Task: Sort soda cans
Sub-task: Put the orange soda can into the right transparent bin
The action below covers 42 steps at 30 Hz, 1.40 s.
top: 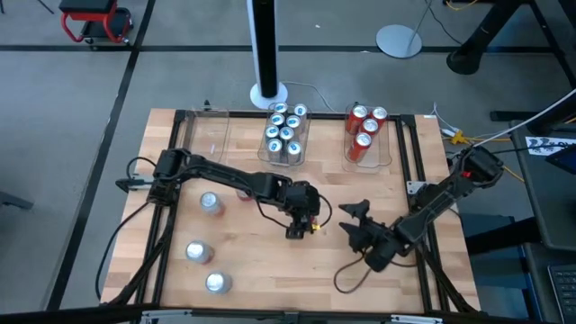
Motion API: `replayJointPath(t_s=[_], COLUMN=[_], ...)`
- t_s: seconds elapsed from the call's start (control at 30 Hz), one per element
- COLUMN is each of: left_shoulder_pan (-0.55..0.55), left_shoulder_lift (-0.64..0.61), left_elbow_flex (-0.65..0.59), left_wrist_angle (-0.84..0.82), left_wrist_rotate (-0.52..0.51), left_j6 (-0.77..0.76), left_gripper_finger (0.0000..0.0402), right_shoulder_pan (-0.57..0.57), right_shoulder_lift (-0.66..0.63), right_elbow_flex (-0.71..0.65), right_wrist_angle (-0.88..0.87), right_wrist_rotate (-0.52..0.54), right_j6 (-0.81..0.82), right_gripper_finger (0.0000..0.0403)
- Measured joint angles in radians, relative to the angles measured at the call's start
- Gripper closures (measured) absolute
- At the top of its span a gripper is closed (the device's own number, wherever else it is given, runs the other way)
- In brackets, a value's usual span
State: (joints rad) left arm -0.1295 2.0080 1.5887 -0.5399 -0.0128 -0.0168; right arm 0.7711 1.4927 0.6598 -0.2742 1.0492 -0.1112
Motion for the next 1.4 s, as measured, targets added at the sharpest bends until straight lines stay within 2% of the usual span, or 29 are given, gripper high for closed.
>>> replayJointPath(t_s=[0.17, 0.37, 0.43, 0.7, 0.93, 1.07, 1.2, 1.27, 1.4], left_shoulder_pan=[0.000, 0.004, 0.006, -0.002, -0.055, -0.107, -0.173, -0.204, -0.252], left_shoulder_lift=[0.004, 0.004, 0.004, -0.008, -0.147, -0.225, -0.294, -0.323, -0.403], left_elbow_flex=[0.000, 0.000, 0.000, -0.002, 0.004, -0.065, -0.189, -0.268, -0.438], left_wrist_angle=[0.017, 0.032, 0.042, 0.050, -0.050, -0.077, -0.051, 0.000, 0.143], left_wrist_rotate=[0.000, 0.005, 0.006, -0.009, -0.136, -0.162, -0.229, -0.275, -0.320], left_j6=[-0.001, 0.002, 0.002, 0.014, -0.003, -0.044, -0.097, -0.119, -0.155], left_gripper_finger=[0.0111, 0.0042, 0.0031, 0.0024, 0.0022, 0.0024, 0.0036, 0.0044, 0.0058], right_shoulder_pan=[-0.053, -0.059, -0.058, -0.058, -0.058, -0.058, -0.059, -0.073, -0.103], right_shoulder_lift=[0.005, 0.005, 0.005, 0.004, -0.011, -0.013, -0.013, -0.013, -0.013], right_elbow_flex=[0.000, 0.000, 0.000, 0.000, 0.000, 0.000, 0.000, 0.001, 0.030], right_wrist_angle=[-0.003, -0.016, -0.016, -0.020, -0.011, -0.006, 0.029, 0.073, 0.109], right_wrist_rotate=[-0.022, -0.030, -0.030, -0.043, -0.141, -0.204, -0.210, -0.215, -0.294], right_j6=[-0.067, -0.080, -0.080, -0.102, -0.105, -0.105, -0.101, -0.118, -0.192], right_gripper_finger=[0.0024, 0.0024, 0.0024, 0.0024, 0.0024, 0.0024, 0.0024, 0.0024, 0.0024])
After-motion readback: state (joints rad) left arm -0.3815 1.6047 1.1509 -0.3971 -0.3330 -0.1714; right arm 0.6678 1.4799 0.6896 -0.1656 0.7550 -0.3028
